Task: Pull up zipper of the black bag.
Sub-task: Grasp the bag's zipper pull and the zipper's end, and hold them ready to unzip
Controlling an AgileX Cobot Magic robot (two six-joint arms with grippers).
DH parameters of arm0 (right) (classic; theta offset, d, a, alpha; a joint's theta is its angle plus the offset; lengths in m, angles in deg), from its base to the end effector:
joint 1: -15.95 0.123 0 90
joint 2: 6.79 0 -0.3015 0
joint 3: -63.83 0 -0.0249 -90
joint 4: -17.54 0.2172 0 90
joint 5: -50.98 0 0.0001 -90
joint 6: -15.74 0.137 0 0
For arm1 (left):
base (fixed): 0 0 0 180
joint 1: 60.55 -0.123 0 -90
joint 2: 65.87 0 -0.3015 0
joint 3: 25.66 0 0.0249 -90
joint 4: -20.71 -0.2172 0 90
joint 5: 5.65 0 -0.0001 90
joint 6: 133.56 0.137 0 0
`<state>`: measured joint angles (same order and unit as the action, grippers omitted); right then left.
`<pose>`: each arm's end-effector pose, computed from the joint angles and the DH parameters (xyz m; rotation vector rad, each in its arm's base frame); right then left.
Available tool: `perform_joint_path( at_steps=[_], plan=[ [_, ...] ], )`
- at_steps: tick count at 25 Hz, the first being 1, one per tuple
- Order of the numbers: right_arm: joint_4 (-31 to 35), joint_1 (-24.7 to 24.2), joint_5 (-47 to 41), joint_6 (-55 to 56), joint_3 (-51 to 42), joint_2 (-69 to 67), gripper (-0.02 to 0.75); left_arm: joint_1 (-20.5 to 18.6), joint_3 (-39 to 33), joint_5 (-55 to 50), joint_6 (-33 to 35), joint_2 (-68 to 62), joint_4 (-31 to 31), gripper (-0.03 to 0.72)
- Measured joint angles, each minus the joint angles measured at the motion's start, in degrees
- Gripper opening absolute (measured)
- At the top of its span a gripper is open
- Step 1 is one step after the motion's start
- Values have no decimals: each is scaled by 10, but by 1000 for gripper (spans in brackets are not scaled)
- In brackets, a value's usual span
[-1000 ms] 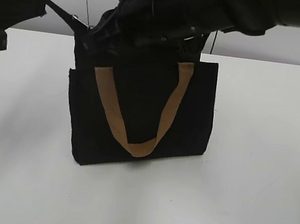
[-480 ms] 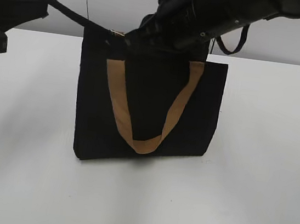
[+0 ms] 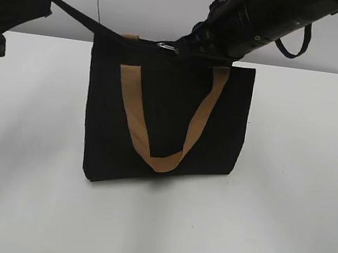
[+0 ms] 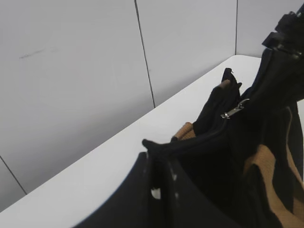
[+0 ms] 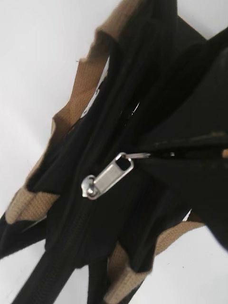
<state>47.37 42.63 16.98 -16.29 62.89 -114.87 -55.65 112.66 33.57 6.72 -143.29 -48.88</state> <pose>0.3337 0.2104 0.2625 -0.8235 2.3063 0.4995 0.2359 -0.1016 0.3081 0.8658 1.5403 -0.3209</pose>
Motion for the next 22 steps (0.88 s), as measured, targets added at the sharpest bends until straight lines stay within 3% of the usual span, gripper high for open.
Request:
perform_joint_path(
  at_steps=[11, 22],
  plan=[
    [-50, -58, -29, 36, 0, 20, -1, 0, 0, -7, 1, 6, 6, 15],
    [-89, -76, -25, 79, 0, 21, -1, 1, 0, -10, 1, 6, 18, 15]
  ],
)
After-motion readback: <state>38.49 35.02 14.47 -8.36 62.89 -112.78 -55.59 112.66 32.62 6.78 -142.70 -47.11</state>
